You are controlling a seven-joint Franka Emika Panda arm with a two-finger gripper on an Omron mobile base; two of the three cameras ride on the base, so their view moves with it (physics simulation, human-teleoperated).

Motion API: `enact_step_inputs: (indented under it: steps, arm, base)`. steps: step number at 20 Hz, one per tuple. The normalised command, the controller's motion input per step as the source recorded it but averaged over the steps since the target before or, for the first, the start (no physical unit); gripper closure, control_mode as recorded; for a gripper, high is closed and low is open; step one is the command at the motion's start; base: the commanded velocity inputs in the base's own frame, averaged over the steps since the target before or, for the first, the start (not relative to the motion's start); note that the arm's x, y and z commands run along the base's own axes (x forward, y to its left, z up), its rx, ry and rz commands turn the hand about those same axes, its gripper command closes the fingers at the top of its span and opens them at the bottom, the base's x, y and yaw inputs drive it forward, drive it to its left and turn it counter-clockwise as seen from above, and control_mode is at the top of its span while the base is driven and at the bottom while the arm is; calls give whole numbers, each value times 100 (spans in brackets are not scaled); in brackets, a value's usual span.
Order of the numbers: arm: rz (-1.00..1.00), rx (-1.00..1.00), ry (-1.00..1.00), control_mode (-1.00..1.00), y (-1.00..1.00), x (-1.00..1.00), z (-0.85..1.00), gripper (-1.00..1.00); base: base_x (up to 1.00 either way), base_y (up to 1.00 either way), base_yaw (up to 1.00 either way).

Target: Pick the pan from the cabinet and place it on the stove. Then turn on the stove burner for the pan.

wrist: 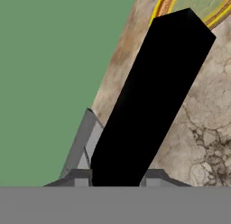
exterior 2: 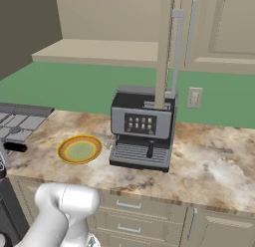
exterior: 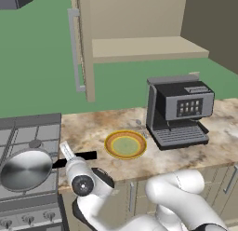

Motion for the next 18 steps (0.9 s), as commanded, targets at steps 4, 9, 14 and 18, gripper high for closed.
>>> enact_step_inputs:
  steps: [4,9,14,18]
  arm:
    - [-8,-6,5,-100,20,0,-11,100]
    - [-8,-8,3,-100,5,9,-11,100]
    - [-4,-11,1,-100,0,12,-5,100]
    - [-1,-10,0,-100,5,2,-10,100]
  base:
    - [0,0,0]
    - [0,0,0]
    - [0,0,0]
    - [0,0,0]
